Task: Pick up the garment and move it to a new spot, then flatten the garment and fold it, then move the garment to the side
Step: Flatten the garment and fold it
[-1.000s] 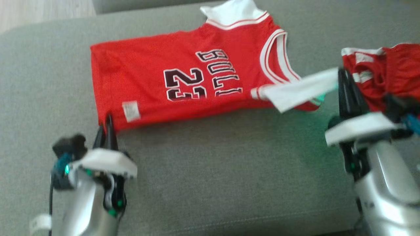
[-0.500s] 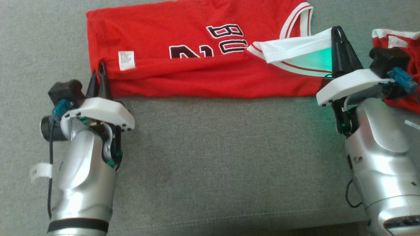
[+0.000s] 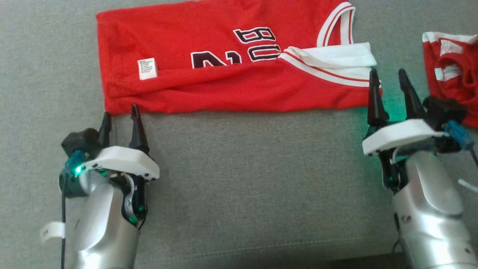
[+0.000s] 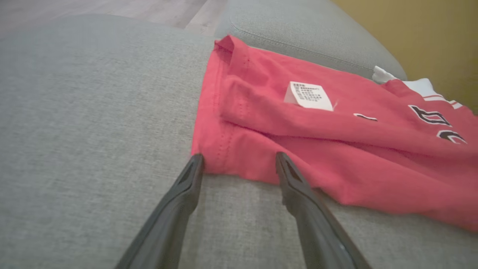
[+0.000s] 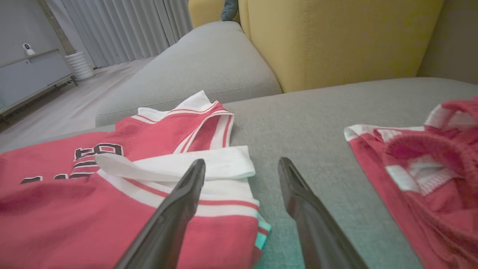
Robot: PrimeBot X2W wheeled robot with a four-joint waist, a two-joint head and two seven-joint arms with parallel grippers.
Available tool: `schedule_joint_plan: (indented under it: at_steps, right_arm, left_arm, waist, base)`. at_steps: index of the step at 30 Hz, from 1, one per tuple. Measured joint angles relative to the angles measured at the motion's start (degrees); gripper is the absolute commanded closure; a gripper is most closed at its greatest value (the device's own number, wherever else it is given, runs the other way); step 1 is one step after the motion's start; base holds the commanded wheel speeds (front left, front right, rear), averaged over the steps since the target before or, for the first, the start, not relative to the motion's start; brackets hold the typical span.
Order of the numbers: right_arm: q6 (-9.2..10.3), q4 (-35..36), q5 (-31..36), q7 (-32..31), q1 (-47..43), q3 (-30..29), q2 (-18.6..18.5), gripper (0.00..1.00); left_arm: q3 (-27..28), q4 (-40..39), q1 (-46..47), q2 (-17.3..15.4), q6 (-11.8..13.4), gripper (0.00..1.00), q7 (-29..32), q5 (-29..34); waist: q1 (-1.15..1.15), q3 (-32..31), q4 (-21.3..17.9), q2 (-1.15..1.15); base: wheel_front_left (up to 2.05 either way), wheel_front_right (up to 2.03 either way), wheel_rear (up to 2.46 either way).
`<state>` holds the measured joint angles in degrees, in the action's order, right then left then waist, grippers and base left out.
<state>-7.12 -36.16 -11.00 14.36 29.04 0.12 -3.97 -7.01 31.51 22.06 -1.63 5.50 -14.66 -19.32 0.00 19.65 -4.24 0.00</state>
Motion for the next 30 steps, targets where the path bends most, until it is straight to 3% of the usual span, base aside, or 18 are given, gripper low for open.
schedule_joint_plan:
  at_steps: [11,12,14,15,17,18,19,30]
  right_arm:
    - [0.00,-1.8,1.2,0.0,-0.3,1.1,0.3,0.00]
    - [0.00,-2.5,1.2,0.0,-0.3,1.5,0.3,0.00]
    - [0.00,-4.2,1.1,0.0,-0.3,2.2,0.3,0.00]
    - [0.00,-5.7,1.0,0.0,-0.1,2.6,0.3,0.00]
    - [0.00,-8.5,1.1,0.2,0.2,2.9,0.4,0.00]
    - [0.00,-9.5,1.1,0.3,0.8,2.9,0.4,0.58]
    - [0.00,-10.6,1.1,0.3,1.5,2.9,0.4,1.00]
    - [0.00,-15.4,-0.5,0.3,2.1,2.1,0.5,1.00]
  left_arm:
    - [0.1,3.7,3.2,-0.1,0.3,0.00,-0.1,-1.1]
    - [-0.1,4.0,3.5,-0.1,0.0,0.27,-0.1,-1.2]
    - [-0.4,5.0,4.1,-0.1,-0.4,0.93,-0.3,-1.5]
    - [-0.5,5.4,4.3,-0.2,-0.7,1.00,-0.3,-1.7]
    - [-1.3,6.1,4.3,-0.2,-1.4,1.00,-0.4,-2.1]
    - [-1.6,6.3,4.3,-0.2,-1.6,1.00,-0.6,-2.2]
    - [-1.8,6.6,4.4,-0.2,-1.8,1.00,-0.6,-2.2]
    - [-1.9,7.4,0.3,0.0,-4.1,1.00,0.0,-3.0]
  waist:
    - [0.00,1.6,-0.8,0.00]
    - [0.00,1.6,-0.7,0.00]
    - [0.00,1.6,-0.5,0.00]
    - [0.00,1.6,-0.3,0.00]
    - [0.00,1.4,0.0,0.00]
    - [0.00,1.4,0.2,0.00]
    - [0.00,1.3,0.4,0.00]
    - [0.00,-3.5,1.6,0.00]
  base:
    - [0.00,0.00,0.00]
    - [0.00,0.00,0.00]
    - [0.00,0.00,0.00]
    - [0.00,0.00,0.00]
    - [0.00,0.00,0.00]
    - [0.00,0.00,0.00]
    - [0.00,0.00,0.00]
    - [0.00,0.00,0.00]
